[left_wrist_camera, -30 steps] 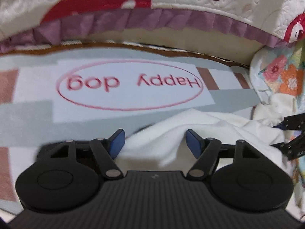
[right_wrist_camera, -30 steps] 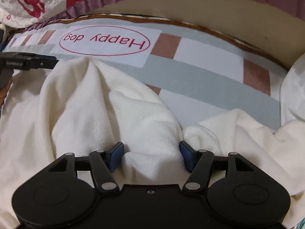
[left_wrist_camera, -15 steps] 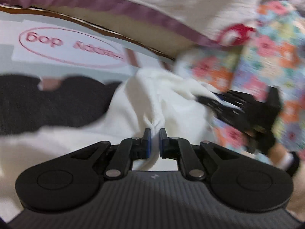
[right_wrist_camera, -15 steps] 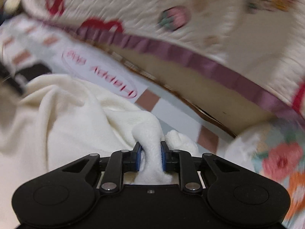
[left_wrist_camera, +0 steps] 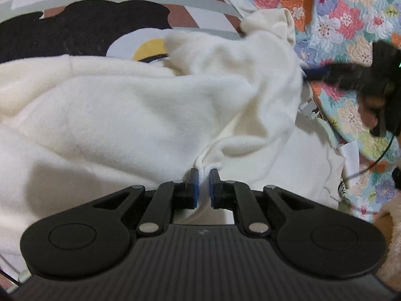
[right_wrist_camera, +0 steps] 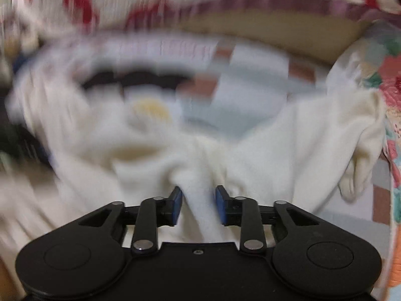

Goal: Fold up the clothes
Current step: 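Lift the hem with the left gripper while the right gripper releases and regrasps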

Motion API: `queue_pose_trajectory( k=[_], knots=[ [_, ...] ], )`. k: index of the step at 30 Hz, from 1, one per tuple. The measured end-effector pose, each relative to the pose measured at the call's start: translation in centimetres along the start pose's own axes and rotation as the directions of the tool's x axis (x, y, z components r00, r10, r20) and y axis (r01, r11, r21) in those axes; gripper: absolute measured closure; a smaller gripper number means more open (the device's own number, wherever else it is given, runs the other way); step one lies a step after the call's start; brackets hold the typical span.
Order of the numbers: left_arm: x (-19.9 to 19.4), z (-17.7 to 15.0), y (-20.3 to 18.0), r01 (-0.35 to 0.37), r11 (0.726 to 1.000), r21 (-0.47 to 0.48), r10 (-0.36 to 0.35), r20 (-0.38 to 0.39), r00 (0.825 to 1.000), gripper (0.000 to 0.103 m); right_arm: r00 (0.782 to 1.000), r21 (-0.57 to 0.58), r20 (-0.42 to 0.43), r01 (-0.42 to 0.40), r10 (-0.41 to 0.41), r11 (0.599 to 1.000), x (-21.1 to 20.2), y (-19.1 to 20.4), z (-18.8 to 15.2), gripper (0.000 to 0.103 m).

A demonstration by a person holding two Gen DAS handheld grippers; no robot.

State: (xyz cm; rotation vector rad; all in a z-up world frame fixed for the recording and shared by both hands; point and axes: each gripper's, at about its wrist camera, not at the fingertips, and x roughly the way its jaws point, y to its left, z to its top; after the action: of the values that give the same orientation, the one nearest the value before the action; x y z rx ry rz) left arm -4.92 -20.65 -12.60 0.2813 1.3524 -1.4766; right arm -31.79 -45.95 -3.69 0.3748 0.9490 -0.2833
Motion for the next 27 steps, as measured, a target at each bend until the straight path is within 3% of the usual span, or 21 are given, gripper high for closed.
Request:
queue_pose_trajectory(
  k=[2, 6, 9, 10, 13, 16, 18, 19, 21, 24, 27],
  knots=[
    [0.1, -0.2, 0.1, -0.004, 1.000, 0.005, 0.004, -0.004, 1.000, 0.094, 0.993, 0.078, 0.093, -0.073, 0.066, 0.994, -0.9, -0.5, 1.7, 0.045],
    [0.4, -0.6, -0.1, -0.009, 1.000, 0.021, 0.010, -0.017, 1.000, 0.094, 0.985, 0.115, 0.142, -0.118, 0.102, 0.986, 1.1, 0.4, 5.0, 0.041],
    [0.1, -0.2, -0.5, 0.002, 0.999, 0.052, -0.002, -0.012, 1.000, 0.092, 0.993, 0.120, 0.071, -0.102, 0.094, 0.987, 4.6, 1.4, 5.7, 0.040],
    [-0.4, 0.0, -0.5, 0.007, 0.997, 0.071, -0.007, 0.001, 1.000, 0.086, 0.994, 0.115, 0.034, -0.106, 0.103, 0.988, 5.5, 1.7, 5.4, 0.040],
    [-2.3, 0.6, -0.1, 0.037, 0.994, 0.103, -0.043, 0.060, 0.997, 0.081, 0.985, 0.071, -0.069, -0.151, 0.156, 0.986, 6.9, 3.3, 3.8, 0.040],
    [-5.6, 1.3, 1.6, 0.121, 0.991, 0.049, -0.128, 0.202, 0.971, 0.067, 0.963, -0.011, -0.161, -0.222, 0.218, 0.975, 6.6, 5.3, 1.3, 0.040],
    [-6.9, 1.7, 2.3, 0.101, 0.994, 0.050, -0.111, 0.298, 0.948, 0.056, 0.939, -0.056, -0.234, -0.270, 0.250, 0.961, 6.5, 6.5, -0.5, 0.040],
    [-6.7, 1.8, 2.3, 0.082, 0.995, 0.060, -0.096, 0.303, 0.948, 0.051, 0.925, -0.073, -0.275, -0.293, 0.263, 0.953, 6.7, 7.1, -1.4, 0.040],
    [-5.7, 1.9, 2.2, 0.043, 0.995, 0.090, -0.066, 0.273, 0.960, 0.051, 0.903, -0.112, -0.350, -0.306, 0.251, 0.945, 7.3, 8.2, -3.4, 0.040],
    [-4.1, 2.1, 1.9, -0.014, 0.991, 0.135, -0.018, 0.231, 0.973, 0.049, 0.914, -0.128, -0.345, -0.272, 0.215, 0.954, 7.6, 8.6, -4.1, 0.040],
    [-2.4, 1.5, 1.4, -0.044, 0.982, 0.182, 0.018, 0.141, 0.990, 0.045, 0.939, -0.085, -0.249, -0.265, 0.237, 0.960, 5.7, 7.7, -2.6, 0.040]
  ],
)
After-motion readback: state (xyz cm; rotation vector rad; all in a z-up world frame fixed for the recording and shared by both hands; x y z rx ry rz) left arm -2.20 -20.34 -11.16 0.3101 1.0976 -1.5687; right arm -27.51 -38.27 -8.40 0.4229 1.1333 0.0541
